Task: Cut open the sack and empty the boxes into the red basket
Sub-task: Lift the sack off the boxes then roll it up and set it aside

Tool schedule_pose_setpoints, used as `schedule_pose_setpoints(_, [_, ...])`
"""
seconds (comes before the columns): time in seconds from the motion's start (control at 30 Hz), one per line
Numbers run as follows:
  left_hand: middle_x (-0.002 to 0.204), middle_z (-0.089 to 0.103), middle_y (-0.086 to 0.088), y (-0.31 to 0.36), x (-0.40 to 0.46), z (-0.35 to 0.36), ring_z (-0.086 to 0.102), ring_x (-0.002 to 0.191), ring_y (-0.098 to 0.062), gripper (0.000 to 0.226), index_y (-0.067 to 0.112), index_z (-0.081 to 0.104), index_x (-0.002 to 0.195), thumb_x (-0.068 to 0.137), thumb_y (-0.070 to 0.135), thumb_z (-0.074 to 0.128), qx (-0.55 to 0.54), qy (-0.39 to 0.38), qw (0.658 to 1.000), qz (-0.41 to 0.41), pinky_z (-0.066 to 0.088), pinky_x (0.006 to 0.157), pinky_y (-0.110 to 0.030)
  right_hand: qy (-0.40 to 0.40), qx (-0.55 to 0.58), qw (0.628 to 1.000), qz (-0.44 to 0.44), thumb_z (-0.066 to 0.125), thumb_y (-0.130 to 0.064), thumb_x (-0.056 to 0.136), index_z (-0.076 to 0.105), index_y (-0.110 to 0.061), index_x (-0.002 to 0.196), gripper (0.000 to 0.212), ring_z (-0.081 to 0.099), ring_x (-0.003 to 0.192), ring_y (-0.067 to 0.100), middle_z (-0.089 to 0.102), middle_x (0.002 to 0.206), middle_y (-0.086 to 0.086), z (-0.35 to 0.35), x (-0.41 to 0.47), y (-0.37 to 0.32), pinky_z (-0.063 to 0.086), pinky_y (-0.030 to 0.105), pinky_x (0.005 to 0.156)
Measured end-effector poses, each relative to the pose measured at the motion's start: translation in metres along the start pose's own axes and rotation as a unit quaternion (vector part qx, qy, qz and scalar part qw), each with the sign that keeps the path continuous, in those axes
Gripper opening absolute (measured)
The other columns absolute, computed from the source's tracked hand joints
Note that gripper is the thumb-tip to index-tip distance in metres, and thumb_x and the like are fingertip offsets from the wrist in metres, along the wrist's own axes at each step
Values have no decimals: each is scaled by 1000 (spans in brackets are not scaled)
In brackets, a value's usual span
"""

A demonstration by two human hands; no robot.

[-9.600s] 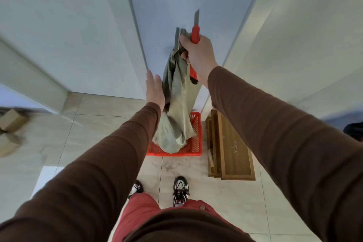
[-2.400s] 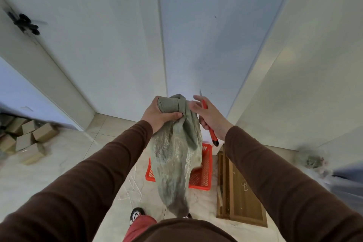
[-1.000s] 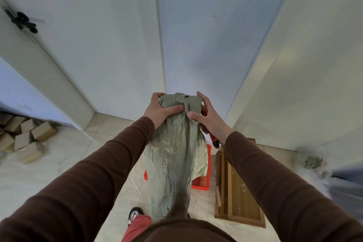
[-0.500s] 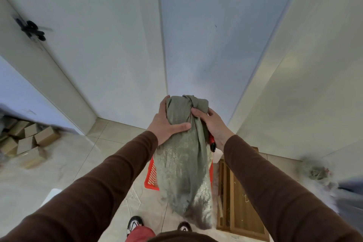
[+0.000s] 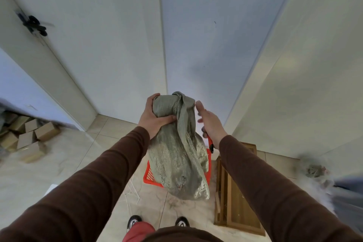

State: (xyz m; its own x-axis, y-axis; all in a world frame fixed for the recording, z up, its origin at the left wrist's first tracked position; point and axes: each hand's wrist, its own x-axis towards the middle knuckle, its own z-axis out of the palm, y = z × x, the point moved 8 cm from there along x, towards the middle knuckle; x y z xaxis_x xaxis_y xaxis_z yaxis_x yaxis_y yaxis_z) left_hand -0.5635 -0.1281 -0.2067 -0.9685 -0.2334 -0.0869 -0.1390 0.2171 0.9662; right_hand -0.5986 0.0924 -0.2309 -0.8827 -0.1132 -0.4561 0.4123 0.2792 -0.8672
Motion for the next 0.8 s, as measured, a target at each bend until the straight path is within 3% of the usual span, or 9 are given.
schedule_pose_setpoints(0.07, [119, 56, 12, 0, -2, 1, 61, 107, -11, 90, 42, 41, 136, 64, 30, 94, 5, -9, 1000, -5, 52, 89, -28, 20, 49, 995, -83, 68, -73, 85, 55, -12, 144, 85, 47, 66, 4, 58, 116, 2, 1, -6, -11, 42, 23, 55])
schedule_pose_setpoints(0.1, [118, 57, 12, 1, -3, 2, 62, 106, -11, 90, 41, 42, 135, 63, 30, 94, 5, -11, 1000, -8, 53, 86, -25, -4, 54, 991, -122, 75, -65, 83, 49, -19, 153, 88, 56, 84, 0, 57, 130, -3, 6, -11, -18, 48, 20, 68])
schedule_pose_setpoints(0.17, [115, 60, 11, 4, -6, 2, 64, 103, -10, 89, 41, 45, 134, 60, 36, 94, 6, -9, 1000, -14, 53, 80, -22, -68, 20, 984, -164, 84, -54, 76, 33, -25, 163, 105, 54, 128, 3, 50, 149, -10, 20, -19, -27, 47, 19, 101])
schedule_pose_setpoints(0.27, [112, 66, 7, 8, -10, -2, 67, 101, -13, 89, 37, 50, 129, 50, 51, 90, 5, 10, 999, -37, 55, 84, -27, -115, -20, 977, -180, 91, -28, 81, 28, -23, 162, 103, 52, 140, 15, 52, 152, 0, 30, -27, -28, 44, 36, 117])
schedule_pose_setpoints(0.37, [107, 68, 7, 13, -18, -4, 68, 96, -13, 84, 32, 53, 122, 51, 63, 86, 22, 34, 997, -64, 56, 83, -32, -117, -8, 980, -162, 91, -18, 81, 40, -21, 152, 87, 62, 128, 19, 60, 141, 3, 30, -34, -22, 52, 42, 110])
schedule_pose_setpoints(0.5, [107, 67, 10, 22, -37, 6, 68, 94, -7, 88, 31, 47, 121, 51, 72, 83, 7, 10, 998, -64, 51, 73, -21, -60, 80, 987, -127, 89, -24, 82, 62, -18, 133, 58, 75, 109, 23, 76, 121, 6, 22, -43, -13, 61, 46, 98])
schedule_pose_setpoints(0.57, [114, 64, 12, 22, -51, 13, 65, 101, -4, 95, 34, 41, 127, 50, 68, 86, 10, -34, 999, -41, 52, 79, -20, -45, 118, 987, -100, 84, -26, 87, 68, -17, 128, 45, 78, 102, 25, 80, 113, 7, 18, -49, -9, 64, 42, 89])
schedule_pose_setpoints(0.67, [132, 56, 6, 18, -73, 15, 61, 116, -8, 112, 38, 27, 142, 52, 52, 92, -14, -84, 996, -8, 51, 102, -32, -58, 134, 987, -61, 80, -24, 89, 73, -16, 119, 32, 80, 93, 25, 83, 102, 7, 24, -67, -1, 65, 34, 74])
schedule_pose_setpoints(0.8, [146, 46, 2, 15, -110, 14, 57, 128, -14, 131, 52, 12, 151, 52, 43, 97, -24, -133, 990, 33, 47, 109, -39, -62, 162, 985, -2, 79, -31, 89, 73, -13, 119, 35, 80, 96, 30, 82, 105, 13, 33, -100, 22, 65, 40, 82])
